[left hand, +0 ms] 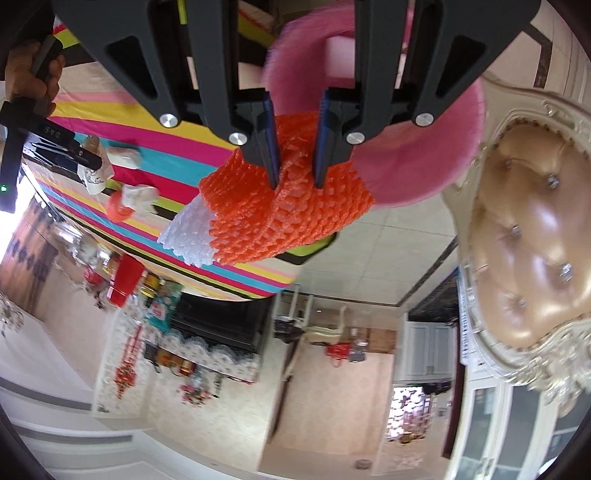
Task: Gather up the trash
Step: 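Carry the paper bag and foam net over the wastebasket and open both tools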
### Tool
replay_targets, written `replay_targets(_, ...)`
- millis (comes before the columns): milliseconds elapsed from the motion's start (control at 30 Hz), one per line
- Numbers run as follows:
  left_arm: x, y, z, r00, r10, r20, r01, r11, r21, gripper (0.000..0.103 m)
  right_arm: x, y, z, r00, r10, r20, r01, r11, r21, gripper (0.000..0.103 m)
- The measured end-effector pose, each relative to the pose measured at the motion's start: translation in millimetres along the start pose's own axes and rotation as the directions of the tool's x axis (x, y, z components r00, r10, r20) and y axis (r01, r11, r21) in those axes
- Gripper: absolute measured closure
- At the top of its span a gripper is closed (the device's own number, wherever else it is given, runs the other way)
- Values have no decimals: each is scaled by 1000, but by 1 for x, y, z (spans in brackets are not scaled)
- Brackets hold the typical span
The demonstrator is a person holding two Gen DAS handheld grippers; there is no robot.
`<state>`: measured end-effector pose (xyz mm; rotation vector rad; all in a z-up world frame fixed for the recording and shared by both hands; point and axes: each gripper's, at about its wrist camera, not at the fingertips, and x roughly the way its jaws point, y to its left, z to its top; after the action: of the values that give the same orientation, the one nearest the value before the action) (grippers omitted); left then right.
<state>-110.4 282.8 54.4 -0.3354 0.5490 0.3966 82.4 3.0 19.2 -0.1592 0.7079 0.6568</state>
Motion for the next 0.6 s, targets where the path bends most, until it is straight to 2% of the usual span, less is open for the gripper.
replay_targets(167, -11, 41, -6, 999, 52, 4, -52, 997, -49, 85, 10, 56, 7, 998, 67, -14, -68, 994, -81, 41)
replay_targets(400, -15, 75, -12, 994, 113, 2, -112, 990, -80, 83, 22, 129, 14, 986, 161, -38, -165, 973, -159, 41)
replay_targets(600, -15, 95, -19, 990, 138, -6, -138, 985, -100, 82, 32, 172, 17, 978, 200, -58, -207, 958, -200, 40)
